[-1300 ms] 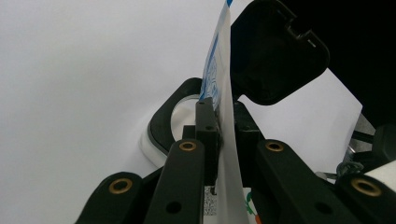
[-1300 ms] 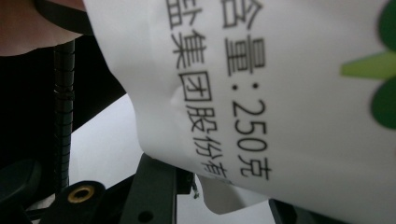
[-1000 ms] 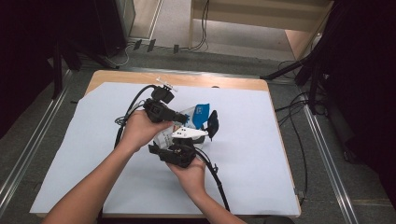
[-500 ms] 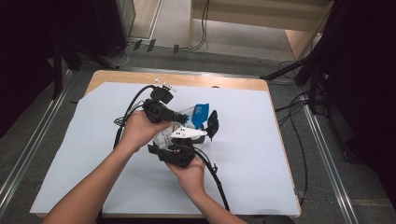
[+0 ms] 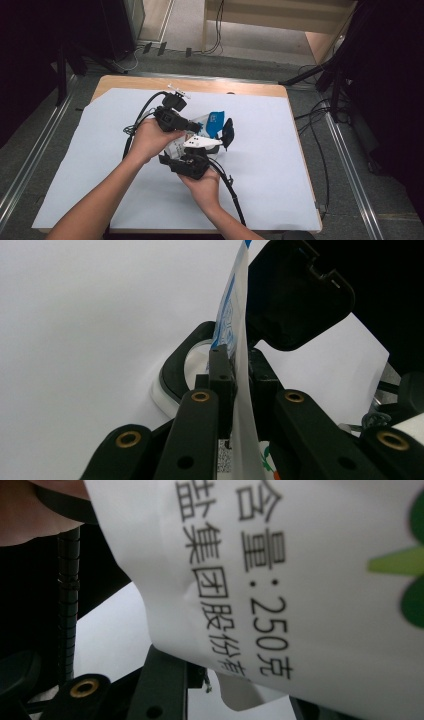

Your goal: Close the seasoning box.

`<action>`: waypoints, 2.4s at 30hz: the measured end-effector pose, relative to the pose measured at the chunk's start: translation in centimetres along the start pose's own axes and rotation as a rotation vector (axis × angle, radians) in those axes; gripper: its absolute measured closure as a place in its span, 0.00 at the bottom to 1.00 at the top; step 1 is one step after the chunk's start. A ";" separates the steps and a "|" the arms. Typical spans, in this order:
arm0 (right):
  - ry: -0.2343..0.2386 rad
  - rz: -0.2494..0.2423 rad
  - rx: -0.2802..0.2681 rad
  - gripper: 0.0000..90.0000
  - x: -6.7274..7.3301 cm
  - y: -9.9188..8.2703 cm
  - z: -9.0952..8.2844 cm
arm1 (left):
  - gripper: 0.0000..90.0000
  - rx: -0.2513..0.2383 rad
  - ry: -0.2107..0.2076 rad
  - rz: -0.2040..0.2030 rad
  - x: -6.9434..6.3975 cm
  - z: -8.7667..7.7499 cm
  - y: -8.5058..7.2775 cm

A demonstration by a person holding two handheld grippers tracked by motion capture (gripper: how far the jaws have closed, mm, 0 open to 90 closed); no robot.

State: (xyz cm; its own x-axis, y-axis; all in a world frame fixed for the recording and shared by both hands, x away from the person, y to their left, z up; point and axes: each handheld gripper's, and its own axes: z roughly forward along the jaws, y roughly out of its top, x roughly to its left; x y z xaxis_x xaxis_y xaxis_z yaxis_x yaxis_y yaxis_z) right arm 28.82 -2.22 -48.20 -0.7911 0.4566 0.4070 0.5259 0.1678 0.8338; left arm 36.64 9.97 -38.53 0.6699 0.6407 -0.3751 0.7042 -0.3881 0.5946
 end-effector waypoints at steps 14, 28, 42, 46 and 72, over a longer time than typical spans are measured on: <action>0.015 0.002 -0.003 0.80 -0.1 0.0 0.1 | 0.94 0.000 -0.008 -0.010 0.1 -0.3 0.1; 0.036 0.028 -0.013 0.84 -0.1 0.0 -0.1 | 0.95 -0.006 -0.008 0.000 -0.2 -0.4 0.4; 0.024 -0.005 0.011 0.83 -0.1 0.0 0.1 | 0.94 -0.012 -0.009 -0.003 0.0 -0.4 -0.1; 0.026 0.000 0.012 0.83 -0.1 0.0 0.1 | 0.94 -0.014 -0.012 -0.007 0.0 -0.4 -0.1; 0.027 0.003 0.015 0.81 -0.1 0.0 0.1 | 0.94 -0.010 -0.008 -0.002 -0.1 -0.3 -0.1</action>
State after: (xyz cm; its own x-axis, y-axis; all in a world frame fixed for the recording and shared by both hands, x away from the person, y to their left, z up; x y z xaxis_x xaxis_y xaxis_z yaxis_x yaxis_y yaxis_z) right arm 28.95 -2.18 -48.32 -0.7973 0.4335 0.4199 0.5330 0.1794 0.8269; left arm 36.42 10.11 -38.38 0.6705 0.6360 -0.3820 0.7030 -0.3800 0.6011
